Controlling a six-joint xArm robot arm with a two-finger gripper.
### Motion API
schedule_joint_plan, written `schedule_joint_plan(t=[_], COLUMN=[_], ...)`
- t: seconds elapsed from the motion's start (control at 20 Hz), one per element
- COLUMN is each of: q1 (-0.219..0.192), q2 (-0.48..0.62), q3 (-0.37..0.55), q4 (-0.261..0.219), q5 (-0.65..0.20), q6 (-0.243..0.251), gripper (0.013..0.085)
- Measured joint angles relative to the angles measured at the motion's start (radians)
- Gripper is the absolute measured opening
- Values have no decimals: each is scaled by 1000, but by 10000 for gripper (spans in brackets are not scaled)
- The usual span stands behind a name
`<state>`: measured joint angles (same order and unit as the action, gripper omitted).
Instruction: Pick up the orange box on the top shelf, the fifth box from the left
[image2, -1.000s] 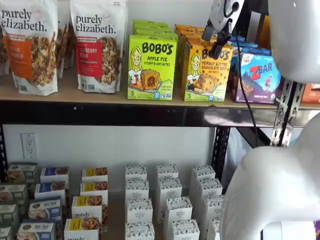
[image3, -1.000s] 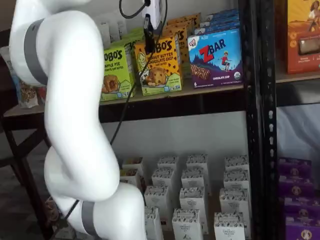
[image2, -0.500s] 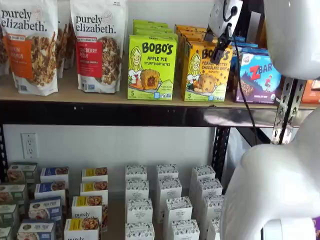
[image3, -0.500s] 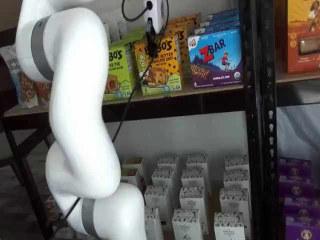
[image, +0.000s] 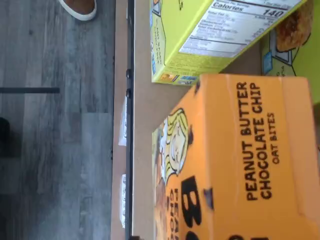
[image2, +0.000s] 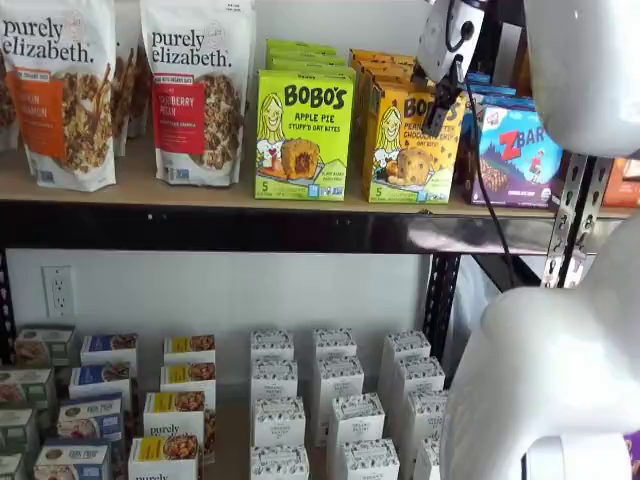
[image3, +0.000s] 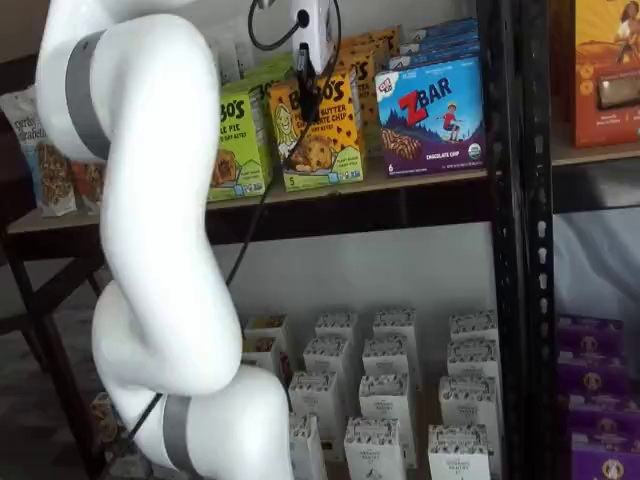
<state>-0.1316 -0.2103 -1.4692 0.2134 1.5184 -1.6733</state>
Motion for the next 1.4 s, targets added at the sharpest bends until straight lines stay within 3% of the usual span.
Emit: schedule_joint_plan(t=[0.7, 0.9, 1.2, 1.4], q1=[1, 0, -2, 0], q2=[1, 1, -1, 0], q3=[22, 22, 25, 23], q4=[8, 10, 16, 12], q5=[-20, -20, -25, -23], q6=[-2, -3, -5, -4], gripper=[850, 730, 610, 610])
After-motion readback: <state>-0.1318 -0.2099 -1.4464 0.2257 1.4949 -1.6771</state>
